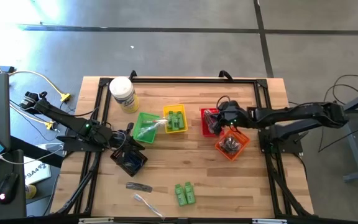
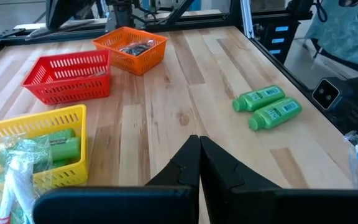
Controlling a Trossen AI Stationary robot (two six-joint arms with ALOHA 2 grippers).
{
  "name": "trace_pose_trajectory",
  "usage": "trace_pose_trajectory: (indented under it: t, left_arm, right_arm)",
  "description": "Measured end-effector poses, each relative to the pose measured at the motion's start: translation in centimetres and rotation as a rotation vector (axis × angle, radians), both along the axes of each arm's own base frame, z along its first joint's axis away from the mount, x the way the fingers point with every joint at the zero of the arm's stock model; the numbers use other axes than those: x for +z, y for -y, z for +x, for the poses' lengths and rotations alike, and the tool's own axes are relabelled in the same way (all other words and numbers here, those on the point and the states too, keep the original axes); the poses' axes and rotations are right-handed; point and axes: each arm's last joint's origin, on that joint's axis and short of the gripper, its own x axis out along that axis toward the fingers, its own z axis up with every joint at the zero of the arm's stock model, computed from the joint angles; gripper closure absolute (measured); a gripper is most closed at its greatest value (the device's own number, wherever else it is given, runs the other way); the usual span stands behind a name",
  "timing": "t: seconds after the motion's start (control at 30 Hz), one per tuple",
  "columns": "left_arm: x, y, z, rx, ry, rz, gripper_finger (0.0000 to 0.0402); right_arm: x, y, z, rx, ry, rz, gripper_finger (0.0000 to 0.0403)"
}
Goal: Pick & Place Travel size toiletries
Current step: Put the top black comb into the red basket
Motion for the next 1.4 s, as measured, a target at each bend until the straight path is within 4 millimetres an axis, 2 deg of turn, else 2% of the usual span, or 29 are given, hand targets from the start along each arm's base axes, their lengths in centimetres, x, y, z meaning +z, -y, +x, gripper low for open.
trace_pose_trajectory:
  t: [0.13,0.37,0.5,0.6,0.73,0.87,1.2,1.4]
  left_arm:
    - [0.0,0.0,0.0,0.001,0.001,-0.003,0.0402]
    - [0.2,0.0,0.1,0.003,0.018,-0.018,0.0402]
    - [0.4,0.0,0.1,0.001,0.042,-0.024,0.0402]
    - [0.5,0.1,0.1,0.001,0.051,-0.026,0.0402]
    - [0.5,0.1,0.1,0.003,0.049,-0.031,0.0402]
    - [0.5,0.1,0.1,0.003,0.049,-0.032,0.0402]
    - [0.6,0.1,0.2,0.003,0.058,-0.036,0.0402]
    - [0.7,0.1,0.2,0.003,0.067,-0.041,0.0402]
  right_arm:
    - [0.7,0.0,0.2,0.012,-0.012,-0.033,0.0400]
    - [0.6,0.0,0.1,0.030,-0.039,-0.041,0.0400]
    - [0.6,-0.4,0.2,0.122,-0.054,-0.056,0.0400]
    - [1.4,-1.3,0.0,0.217,-0.029,-0.108,0.0400]
    - [3.3,-1.9,-1.4,0.224,0.060,-0.147,0.0400]
    - [4.0,-1.7,-3.6,0.179,0.141,-0.147,0.0400]
    - [1.7,-2.5,-8.4,0.233,0.371,-0.153,0.0400]
    - [-1.4,-2.8,-10.0,0.259,0.433,-0.153,0.0400]
